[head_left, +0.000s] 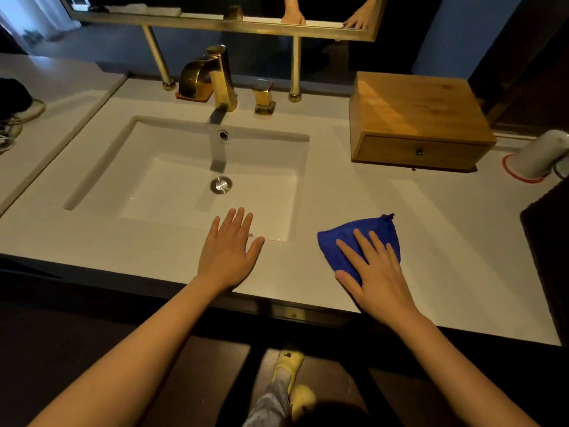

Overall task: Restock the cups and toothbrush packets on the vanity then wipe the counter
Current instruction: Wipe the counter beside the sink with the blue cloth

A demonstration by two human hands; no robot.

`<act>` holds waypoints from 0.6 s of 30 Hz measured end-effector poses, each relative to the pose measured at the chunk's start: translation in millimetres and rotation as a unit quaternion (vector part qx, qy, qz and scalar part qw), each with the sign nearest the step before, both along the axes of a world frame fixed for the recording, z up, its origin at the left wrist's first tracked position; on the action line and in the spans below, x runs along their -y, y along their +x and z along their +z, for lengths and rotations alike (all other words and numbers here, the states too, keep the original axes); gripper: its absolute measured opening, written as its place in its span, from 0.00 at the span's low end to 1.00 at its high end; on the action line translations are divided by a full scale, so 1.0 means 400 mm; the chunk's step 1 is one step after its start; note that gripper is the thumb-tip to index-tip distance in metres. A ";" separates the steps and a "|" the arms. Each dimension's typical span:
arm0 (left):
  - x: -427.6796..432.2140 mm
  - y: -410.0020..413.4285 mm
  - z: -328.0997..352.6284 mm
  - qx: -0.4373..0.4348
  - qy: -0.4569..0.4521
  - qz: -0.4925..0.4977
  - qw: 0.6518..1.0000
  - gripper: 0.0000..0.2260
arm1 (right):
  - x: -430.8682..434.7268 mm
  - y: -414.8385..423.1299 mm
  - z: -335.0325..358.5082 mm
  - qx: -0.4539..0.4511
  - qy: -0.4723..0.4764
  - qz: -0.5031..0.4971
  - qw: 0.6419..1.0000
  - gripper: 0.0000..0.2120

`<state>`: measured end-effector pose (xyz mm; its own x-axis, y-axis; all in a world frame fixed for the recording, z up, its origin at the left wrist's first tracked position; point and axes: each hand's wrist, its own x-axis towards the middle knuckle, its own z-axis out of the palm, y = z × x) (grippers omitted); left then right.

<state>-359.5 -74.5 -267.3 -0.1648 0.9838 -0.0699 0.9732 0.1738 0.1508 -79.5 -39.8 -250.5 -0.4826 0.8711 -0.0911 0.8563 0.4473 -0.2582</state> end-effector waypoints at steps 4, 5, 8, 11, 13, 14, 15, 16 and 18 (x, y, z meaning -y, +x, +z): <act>0.002 0.003 0.000 -0.001 0.001 0.008 1.000 0.31 | -0.007 -0.037 -0.011 -0.008 0.008 -0.006 1.000 0.38; 0.002 0.004 0.000 -0.001 0.000 0.008 1.000 0.31 | -0.012 -0.051 -0.012 -0.010 0.004 -0.003 1.000 0.37; 0.001 0.006 0.000 0.001 0.000 0.006 1.000 0.31 | -0.033 -0.095 -0.012 -0.010 -0.011 0.018 1.000 0.34; 0.001 0.005 0.000 0.006 -0.001 0.007 1.000 0.31 | -0.047 -0.120 -0.017 -0.028 -0.003 0.021 0.999 0.32; 0.001 0.006 0.001 0.004 -0.002 0.009 1.000 0.31 | -0.054 -0.137 -0.024 -0.035 0.006 0.029 0.999 0.29; 0.001 0.006 0.001 0.005 -0.002 0.010 1.000 0.31 | -0.059 -0.150 -0.026 -0.049 0.010 0.034 0.998 0.27; 0.000 0.006 0.003 0.005 -0.002 0.012 1.000 0.31 | -0.067 -0.168 -0.027 -0.073 0.013 0.035 0.997 0.24; -0.001 0.006 0.003 0.005 -0.002 0.012 1.000 0.31 | -0.076 -0.189 -0.025 -0.104 0.014 0.032 0.994 0.21; -0.001 0.006 0.003 0.006 -0.002 0.010 1.000 0.31 | -0.093 -0.228 -0.014 -0.173 0.008 0.016 0.985 0.15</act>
